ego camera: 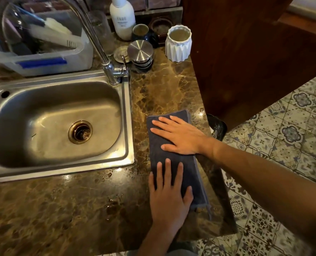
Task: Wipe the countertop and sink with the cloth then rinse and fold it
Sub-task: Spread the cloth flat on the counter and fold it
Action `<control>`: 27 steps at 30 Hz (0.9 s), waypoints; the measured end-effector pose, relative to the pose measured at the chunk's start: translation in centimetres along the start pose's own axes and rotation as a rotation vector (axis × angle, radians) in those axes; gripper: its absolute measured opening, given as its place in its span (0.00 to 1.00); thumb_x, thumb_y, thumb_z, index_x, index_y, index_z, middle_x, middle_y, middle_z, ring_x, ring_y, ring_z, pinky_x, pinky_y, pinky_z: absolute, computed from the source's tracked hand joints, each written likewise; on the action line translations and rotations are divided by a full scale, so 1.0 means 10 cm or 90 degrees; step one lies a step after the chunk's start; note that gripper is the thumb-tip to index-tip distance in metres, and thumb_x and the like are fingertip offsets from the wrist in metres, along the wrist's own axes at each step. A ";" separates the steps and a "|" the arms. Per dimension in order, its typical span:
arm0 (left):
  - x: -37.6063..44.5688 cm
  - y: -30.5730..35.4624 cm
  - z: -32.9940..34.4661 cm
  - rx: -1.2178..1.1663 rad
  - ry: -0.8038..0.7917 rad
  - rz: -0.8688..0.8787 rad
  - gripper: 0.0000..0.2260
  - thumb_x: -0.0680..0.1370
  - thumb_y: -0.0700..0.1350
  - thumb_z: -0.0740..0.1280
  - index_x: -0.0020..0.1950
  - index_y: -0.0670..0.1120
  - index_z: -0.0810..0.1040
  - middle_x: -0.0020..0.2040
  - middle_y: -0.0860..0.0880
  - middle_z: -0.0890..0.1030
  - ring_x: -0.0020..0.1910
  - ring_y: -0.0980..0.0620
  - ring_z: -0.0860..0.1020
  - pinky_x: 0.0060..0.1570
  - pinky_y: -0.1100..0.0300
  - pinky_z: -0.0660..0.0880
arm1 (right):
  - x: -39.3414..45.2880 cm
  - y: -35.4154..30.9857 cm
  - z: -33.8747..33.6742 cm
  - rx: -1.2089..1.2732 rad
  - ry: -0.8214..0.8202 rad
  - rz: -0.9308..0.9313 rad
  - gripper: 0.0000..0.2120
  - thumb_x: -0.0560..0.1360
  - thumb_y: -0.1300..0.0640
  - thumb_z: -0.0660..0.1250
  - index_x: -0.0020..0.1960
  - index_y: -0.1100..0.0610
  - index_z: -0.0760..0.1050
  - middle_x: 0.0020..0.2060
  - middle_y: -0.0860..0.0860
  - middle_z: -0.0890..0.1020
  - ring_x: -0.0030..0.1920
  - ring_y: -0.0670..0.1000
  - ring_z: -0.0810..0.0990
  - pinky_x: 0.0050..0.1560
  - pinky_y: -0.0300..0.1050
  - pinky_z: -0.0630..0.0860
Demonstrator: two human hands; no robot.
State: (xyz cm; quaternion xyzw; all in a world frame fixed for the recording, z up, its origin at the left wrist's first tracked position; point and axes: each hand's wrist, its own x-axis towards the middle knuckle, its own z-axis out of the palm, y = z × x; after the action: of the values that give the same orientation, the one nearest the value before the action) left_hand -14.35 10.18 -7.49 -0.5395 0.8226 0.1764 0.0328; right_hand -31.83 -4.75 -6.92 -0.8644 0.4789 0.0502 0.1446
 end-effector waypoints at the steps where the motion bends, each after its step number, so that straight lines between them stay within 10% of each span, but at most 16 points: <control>1: 0.00 -0.02 -0.03 -0.009 0.010 0.001 0.29 0.80 0.63 0.55 0.80 0.55 0.59 0.82 0.46 0.58 0.81 0.42 0.55 0.75 0.41 0.52 | -0.01 -0.05 -0.02 0.043 0.018 0.028 0.31 0.83 0.39 0.50 0.82 0.50 0.52 0.82 0.50 0.50 0.81 0.51 0.45 0.80 0.53 0.43; 10: 1.39 -0.64 -0.68 -0.114 0.238 -0.041 0.16 0.79 0.42 0.65 0.67 0.44 0.78 0.64 0.40 0.78 0.64 0.38 0.74 0.62 0.44 0.71 | -0.16 0.08 0.00 0.308 0.390 0.520 0.21 0.80 0.53 0.54 0.65 0.61 0.76 0.64 0.58 0.78 0.66 0.62 0.74 0.68 0.56 0.69; 15: 2.05 -0.81 -1.09 -0.198 0.041 -0.114 0.12 0.78 0.46 0.71 0.61 0.49 0.79 0.58 0.44 0.80 0.60 0.42 0.76 0.62 0.44 0.74 | -0.03 0.36 -0.24 0.208 0.180 0.482 0.15 0.78 0.54 0.69 0.63 0.56 0.75 0.61 0.57 0.76 0.61 0.61 0.71 0.59 0.58 0.72; 19: 2.15 -0.81 -1.16 -0.198 -0.025 -0.125 0.07 0.77 0.45 0.73 0.42 0.52 0.76 0.46 0.48 0.79 0.50 0.45 0.79 0.53 0.48 0.77 | 0.13 0.50 -0.41 0.268 0.062 0.518 0.13 0.76 0.56 0.73 0.57 0.57 0.74 0.60 0.59 0.74 0.61 0.64 0.72 0.59 0.57 0.73; 27: 2.20 -0.87 -1.18 -0.190 -0.065 -0.120 0.08 0.75 0.44 0.74 0.40 0.50 0.76 0.44 0.49 0.79 0.47 0.47 0.79 0.50 0.47 0.79 | 0.30 0.43 -0.57 0.193 -0.052 0.596 0.17 0.76 0.59 0.72 0.62 0.58 0.72 0.62 0.60 0.76 0.62 0.64 0.77 0.55 0.57 0.77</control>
State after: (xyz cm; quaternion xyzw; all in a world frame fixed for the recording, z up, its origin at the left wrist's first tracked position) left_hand -14.08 -16.06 -4.07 -0.6033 0.7305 0.3198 0.0099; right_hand -34.16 -11.04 -3.07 -0.5229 0.8117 0.0733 0.2495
